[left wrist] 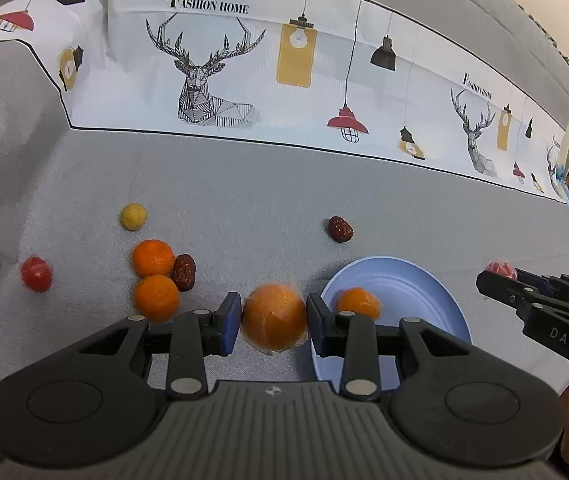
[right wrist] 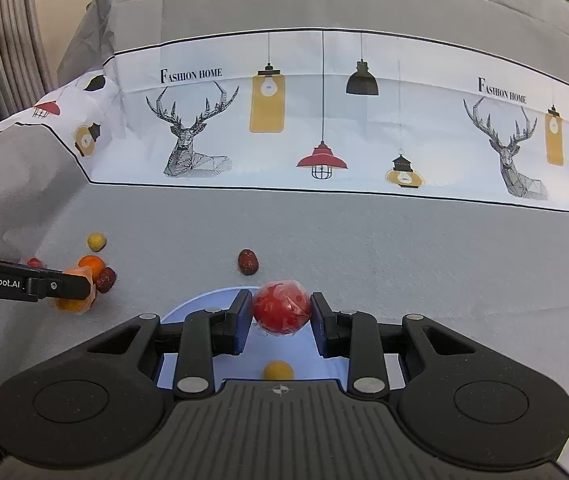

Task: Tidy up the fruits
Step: 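Carry the netted orange and red netted fruit with both tools over the plate, then open the left tool over the plate while the right releases the red fruit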

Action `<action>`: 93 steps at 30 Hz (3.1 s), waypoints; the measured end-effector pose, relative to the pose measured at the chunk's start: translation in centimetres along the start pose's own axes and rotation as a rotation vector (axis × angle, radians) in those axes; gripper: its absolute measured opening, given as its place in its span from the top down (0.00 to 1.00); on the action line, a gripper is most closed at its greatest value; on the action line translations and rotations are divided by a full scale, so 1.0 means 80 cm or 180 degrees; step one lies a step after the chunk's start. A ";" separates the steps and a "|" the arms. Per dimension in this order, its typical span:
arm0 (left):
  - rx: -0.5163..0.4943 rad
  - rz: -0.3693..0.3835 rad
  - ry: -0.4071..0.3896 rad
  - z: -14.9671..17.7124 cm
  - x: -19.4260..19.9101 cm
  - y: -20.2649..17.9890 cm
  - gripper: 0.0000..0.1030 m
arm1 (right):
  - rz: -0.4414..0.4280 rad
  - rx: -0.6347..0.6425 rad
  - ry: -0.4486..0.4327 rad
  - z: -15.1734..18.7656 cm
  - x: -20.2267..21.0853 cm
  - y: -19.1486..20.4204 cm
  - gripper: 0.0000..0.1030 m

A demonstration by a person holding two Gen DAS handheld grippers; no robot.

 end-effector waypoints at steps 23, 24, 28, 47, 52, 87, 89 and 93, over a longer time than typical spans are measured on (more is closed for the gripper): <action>-0.0889 0.0487 0.0105 0.038 -0.018 -0.084 0.62 | -0.0185 0.0207 0.0418 0.032 -0.012 0.014 0.68; -0.0939 0.0521 0.0092 0.040 -0.016 -0.088 0.62 | -0.0187 0.0210 0.0429 0.033 -0.012 0.014 0.68; -0.1131 0.0630 0.0065 0.047 -0.013 -0.103 0.62 | -0.0200 0.0239 0.0494 0.038 -0.013 0.016 0.68; -0.1282 0.0654 0.0094 0.053 -0.017 -0.110 0.62 | -0.0215 0.0297 0.0581 0.045 -0.015 0.017 0.68; -0.1299 0.0659 0.0095 0.054 -0.016 -0.112 0.62 | -0.0217 0.0301 0.0586 0.046 -0.015 0.018 0.68; -0.1349 0.0635 0.0086 0.054 -0.015 -0.111 0.47 | -0.0051 0.0306 0.0551 0.046 -0.016 0.011 0.48; -0.1350 0.0633 0.0085 0.053 -0.016 -0.111 0.47 | -0.0043 0.0304 0.0549 0.045 -0.016 0.010 0.47; -0.1385 0.0593 0.0086 0.054 -0.016 -0.109 0.45 | -0.0025 0.0302 0.0544 0.044 -0.015 0.009 0.46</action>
Point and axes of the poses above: each gripper's, at about its wrist camera, not at the fingertips, and x roughly against the way its jaws point, y to its left, z to its underside, the point moved 7 cm from there along -x, roughly the way its jaws point, and after that the axes turned 14 degrees about -y, right-handed, at the moved point
